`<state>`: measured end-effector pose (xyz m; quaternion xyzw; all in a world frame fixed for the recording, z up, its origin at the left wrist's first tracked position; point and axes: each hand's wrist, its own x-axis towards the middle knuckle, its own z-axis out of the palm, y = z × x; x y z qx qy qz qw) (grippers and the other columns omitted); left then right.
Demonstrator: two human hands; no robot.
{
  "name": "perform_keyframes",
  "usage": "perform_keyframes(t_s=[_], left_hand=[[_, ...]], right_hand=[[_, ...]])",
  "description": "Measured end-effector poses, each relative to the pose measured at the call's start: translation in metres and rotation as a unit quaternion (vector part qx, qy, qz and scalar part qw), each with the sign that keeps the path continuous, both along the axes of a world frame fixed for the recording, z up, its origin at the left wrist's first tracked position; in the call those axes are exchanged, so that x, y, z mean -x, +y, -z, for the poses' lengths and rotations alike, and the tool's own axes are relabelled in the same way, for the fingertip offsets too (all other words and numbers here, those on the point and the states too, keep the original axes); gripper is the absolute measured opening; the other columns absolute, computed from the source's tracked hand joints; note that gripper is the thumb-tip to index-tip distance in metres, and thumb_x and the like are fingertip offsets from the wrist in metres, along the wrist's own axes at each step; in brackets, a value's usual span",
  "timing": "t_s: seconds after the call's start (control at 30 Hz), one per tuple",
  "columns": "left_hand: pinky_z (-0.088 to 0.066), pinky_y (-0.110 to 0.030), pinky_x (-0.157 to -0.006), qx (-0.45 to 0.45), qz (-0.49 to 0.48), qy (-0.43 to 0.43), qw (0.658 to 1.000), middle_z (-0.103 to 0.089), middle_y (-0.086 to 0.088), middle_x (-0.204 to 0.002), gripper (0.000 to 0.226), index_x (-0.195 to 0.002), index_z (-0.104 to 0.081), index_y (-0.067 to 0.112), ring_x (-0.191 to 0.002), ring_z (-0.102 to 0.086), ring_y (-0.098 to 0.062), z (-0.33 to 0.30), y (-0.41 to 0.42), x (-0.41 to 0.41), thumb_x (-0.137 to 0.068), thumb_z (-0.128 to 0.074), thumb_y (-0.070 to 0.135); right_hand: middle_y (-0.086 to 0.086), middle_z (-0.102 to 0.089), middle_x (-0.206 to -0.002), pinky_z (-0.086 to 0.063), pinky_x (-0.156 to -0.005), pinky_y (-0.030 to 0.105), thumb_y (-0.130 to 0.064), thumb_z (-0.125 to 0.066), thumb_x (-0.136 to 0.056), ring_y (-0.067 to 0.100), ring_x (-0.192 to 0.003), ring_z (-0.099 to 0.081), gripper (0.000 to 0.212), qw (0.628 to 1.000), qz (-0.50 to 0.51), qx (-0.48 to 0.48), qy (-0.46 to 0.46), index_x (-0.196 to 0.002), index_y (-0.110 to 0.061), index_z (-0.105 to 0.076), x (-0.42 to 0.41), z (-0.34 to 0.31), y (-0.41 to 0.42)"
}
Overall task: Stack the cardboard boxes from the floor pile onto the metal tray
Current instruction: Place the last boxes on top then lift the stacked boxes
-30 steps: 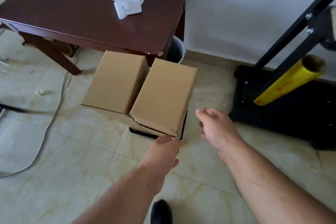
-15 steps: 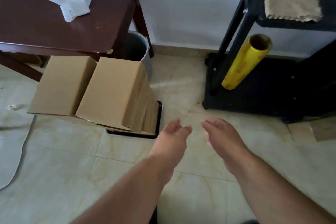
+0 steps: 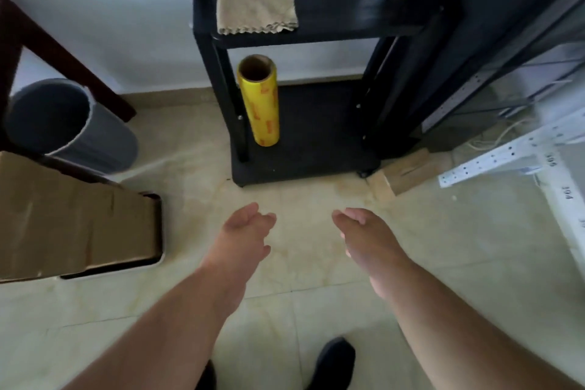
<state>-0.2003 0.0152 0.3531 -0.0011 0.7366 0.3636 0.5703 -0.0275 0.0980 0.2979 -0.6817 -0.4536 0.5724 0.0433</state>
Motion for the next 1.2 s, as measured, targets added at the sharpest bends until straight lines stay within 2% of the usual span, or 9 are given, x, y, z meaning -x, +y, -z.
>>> perform_keyframes(t_s=[0.23,0.6,0.73,0.9,0.97,1.03,1.07,1.13,1.2], left_hand=[[-0.042,-0.046,-0.115,-0.014,0.057,-0.009,0.998,-0.057,0.006,-0.143,0.057,-0.154,-0.044,0.029,-0.101,-0.061,-0.007,0.029,0.059,-0.054,-0.100,-0.062,0.030],[-0.041,-0.046,-0.116,-0.009,0.149,0.002,0.989,-0.053,0.006,-0.149,0.066,-0.154,-0.043,0.030,-0.134,-0.054,-0.018,0.096,0.140,-0.074,-0.092,-0.063,0.040],[-0.039,-0.046,-0.117,0.015,0.147,0.010,0.989,-0.052,0.010,-0.152,0.065,-0.154,-0.042,0.035,-0.134,-0.055,-0.023,0.153,0.171,-0.093,-0.093,-0.063,0.042],[-0.042,-0.047,-0.115,0.021,0.161,0.019,0.987,-0.046,0.005,-0.158,0.067,-0.156,-0.039,0.030,-0.134,-0.055,-0.026,0.253,0.210,-0.133,-0.095,-0.063,0.040],[-0.043,-0.046,-0.114,0.021,0.159,0.017,0.987,-0.045,0.005,-0.159,0.066,-0.157,-0.038,0.029,-0.132,-0.056,-0.025,0.288,0.222,-0.149,-0.096,-0.062,0.039],[-0.045,-0.045,-0.113,0.024,0.151,0.009,0.988,-0.047,0.006,-0.157,0.065,-0.157,-0.039,0.029,-0.128,-0.058,-0.024,0.317,0.231,-0.164,-0.097,-0.061,0.039],[-0.045,-0.044,-0.112,0.027,0.149,0.006,0.988,-0.048,0.007,-0.157,0.064,-0.156,-0.039,0.030,-0.127,-0.059,-0.024,0.325,0.232,-0.169,-0.097,-0.061,0.040],[-0.046,-0.044,-0.111,0.029,0.145,0.000,0.989,-0.049,0.009,-0.155,0.063,-0.155,-0.040,0.031,-0.126,-0.060,-0.023,0.347,0.234,-0.174,-0.096,-0.061,0.040],[-0.047,-0.044,-0.110,0.031,0.140,-0.004,0.990,-0.049,0.010,-0.155,0.063,-0.155,-0.041,0.033,-0.124,-0.061,-0.023,0.365,0.235,-0.176,-0.096,-0.061,0.041]], right_hand=[[0.003,-0.060,-0.139,-0.050,-0.107,0.049,-0.055,-0.060,-0.090,0.024,-0.123,-0.060,0.071,0.996,0.047,0.008,-0.078,-0.150,-0.019,-0.050,-0.073,0.018,0.047],[0.011,-0.054,-0.138,-0.052,-0.102,0.053,-0.060,-0.067,-0.084,0.034,-0.111,-0.056,0.084,0.972,0.167,0.052,-0.155,-0.149,-0.013,-0.042,-0.112,0.074,0.137],[0.013,-0.054,-0.129,-0.052,-0.101,0.051,-0.062,-0.068,-0.082,0.034,-0.104,-0.055,0.094,0.969,0.148,0.078,-0.184,-0.151,-0.008,-0.036,-0.116,0.130,0.180],[0.016,-0.048,-0.145,-0.049,-0.100,0.047,-0.069,-0.073,-0.069,0.040,-0.122,-0.054,0.112,0.957,0.174,0.088,-0.214,-0.153,-0.009,-0.028,-0.129,0.225,0.225],[0.015,-0.044,-0.147,-0.044,-0.097,0.046,-0.073,-0.073,-0.051,0.039,-0.127,-0.050,0.128,0.954,0.185,0.099,-0.217,-0.153,-0.010,-0.028,-0.134,0.267,0.242],[0.012,-0.041,-0.153,-0.040,-0.105,0.044,-0.070,-0.076,-0.035,0.036,-0.135,-0.045,0.141,0.953,0.213,0.104,-0.190,-0.154,-0.012,-0.027,-0.140,0.312,0.261],[0.012,-0.040,-0.156,-0.038,-0.111,0.045,-0.071,-0.080,-0.038,0.035,-0.139,-0.044,0.141,0.957,0.217,0.087,-0.173,-0.155,-0.012,-0.027,-0.146,0.336,0.270],[0.008,-0.044,-0.157,-0.038,-0.114,0.049,-0.087,-0.076,-0.038,0.033,-0.140,-0.047,0.143,0.965,0.200,0.070,-0.155,-0.155,-0.016,-0.034,-0.163,0.397,0.287],[0.006,-0.046,-0.156,-0.036,-0.114,0.053,-0.104,-0.062,-0.019,0.033,-0.140,-0.048,0.160,0.966,0.191,0.057,-0.164,-0.154,-0.022,-0.038,-0.165,0.428,0.294]])
